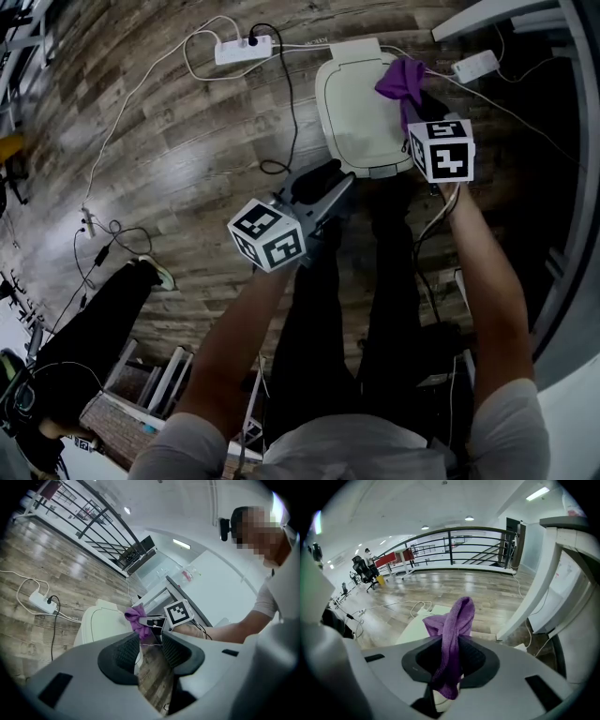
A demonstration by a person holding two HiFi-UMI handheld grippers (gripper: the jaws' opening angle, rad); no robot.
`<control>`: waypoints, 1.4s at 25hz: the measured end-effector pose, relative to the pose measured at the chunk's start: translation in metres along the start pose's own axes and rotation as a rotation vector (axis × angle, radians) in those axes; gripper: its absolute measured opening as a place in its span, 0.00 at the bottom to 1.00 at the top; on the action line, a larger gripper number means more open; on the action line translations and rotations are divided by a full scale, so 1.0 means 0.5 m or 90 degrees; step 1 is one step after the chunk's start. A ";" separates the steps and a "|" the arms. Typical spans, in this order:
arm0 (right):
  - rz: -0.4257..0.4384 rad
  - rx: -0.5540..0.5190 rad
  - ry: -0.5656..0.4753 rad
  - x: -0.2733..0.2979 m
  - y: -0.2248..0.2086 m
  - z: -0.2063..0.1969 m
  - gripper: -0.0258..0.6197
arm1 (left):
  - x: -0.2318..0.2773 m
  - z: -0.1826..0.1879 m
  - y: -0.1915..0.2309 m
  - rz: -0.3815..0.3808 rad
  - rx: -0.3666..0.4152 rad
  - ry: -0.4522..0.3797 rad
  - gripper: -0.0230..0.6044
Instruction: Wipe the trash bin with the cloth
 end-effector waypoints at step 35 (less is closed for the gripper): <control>0.104 -0.016 0.064 0.037 0.152 -0.077 0.18 | -0.009 -0.016 -0.009 -0.010 -0.004 0.042 0.28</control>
Point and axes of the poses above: the fingertips, and each gripper's own axes: x forward along the fingers, y to its left, z out of its top, the point moved 8 cm from there along -x, backward along the fingers, and after that the axes turned 6 degrees about -z, right-handed, at the moved point
